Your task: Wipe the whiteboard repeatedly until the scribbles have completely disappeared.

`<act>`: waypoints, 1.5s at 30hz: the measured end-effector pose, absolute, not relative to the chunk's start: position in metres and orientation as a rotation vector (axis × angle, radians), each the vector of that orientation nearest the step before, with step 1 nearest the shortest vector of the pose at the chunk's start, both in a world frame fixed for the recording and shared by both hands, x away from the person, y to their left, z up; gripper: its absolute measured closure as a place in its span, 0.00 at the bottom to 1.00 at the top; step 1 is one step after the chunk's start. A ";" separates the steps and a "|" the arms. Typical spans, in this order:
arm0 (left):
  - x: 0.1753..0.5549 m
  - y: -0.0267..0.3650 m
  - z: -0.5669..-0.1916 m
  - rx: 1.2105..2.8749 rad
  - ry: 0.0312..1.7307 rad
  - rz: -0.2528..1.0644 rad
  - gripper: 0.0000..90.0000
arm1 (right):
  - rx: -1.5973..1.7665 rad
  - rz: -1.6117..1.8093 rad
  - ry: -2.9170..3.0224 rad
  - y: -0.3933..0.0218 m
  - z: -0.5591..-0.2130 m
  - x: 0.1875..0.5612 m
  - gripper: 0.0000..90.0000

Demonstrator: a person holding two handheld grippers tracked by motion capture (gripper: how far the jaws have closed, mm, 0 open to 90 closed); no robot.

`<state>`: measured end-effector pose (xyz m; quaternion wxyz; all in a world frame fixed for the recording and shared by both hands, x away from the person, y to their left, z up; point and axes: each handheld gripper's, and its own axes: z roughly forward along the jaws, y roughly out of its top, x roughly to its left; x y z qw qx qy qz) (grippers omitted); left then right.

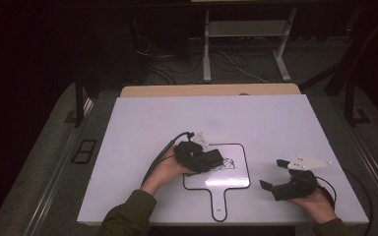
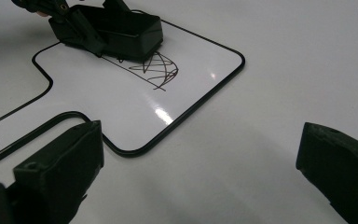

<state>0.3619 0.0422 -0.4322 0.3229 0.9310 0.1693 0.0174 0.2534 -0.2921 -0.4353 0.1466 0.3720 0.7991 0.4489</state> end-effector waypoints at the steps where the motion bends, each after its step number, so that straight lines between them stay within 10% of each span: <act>1: 0.362 0.042 -0.433 2.446 0.440 0.047 0.44 | 1.072 1.292 2.299 -0.292 -0.435 0.253 0.00; 45: 0.367 0.022 -0.434 2.436 0.359 0.073 0.44 | 1.071 1.295 2.293 -0.293 -0.435 0.253 0.00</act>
